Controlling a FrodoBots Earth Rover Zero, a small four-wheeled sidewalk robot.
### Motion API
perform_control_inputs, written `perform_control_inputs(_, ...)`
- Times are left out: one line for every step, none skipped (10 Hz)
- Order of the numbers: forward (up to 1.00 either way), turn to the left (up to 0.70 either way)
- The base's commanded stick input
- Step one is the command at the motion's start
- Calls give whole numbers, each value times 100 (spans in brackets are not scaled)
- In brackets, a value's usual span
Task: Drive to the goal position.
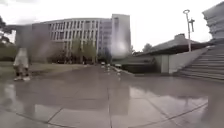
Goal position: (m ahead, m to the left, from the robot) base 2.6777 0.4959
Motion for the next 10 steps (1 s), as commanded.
perform_control_inputs(70, 2)
perform_control_inputs(70, 2)
perform_control_inputs(70, 2)
perform_control_inputs(70, 2)
perform_control_inputs(70, 2)
perform_control_inputs(70, 2)
perform_control_inputs(70, 1)
perform_control_inputs(70, 0)
perform_control_inputs(70, 0)
perform_control_inputs(70, 0)
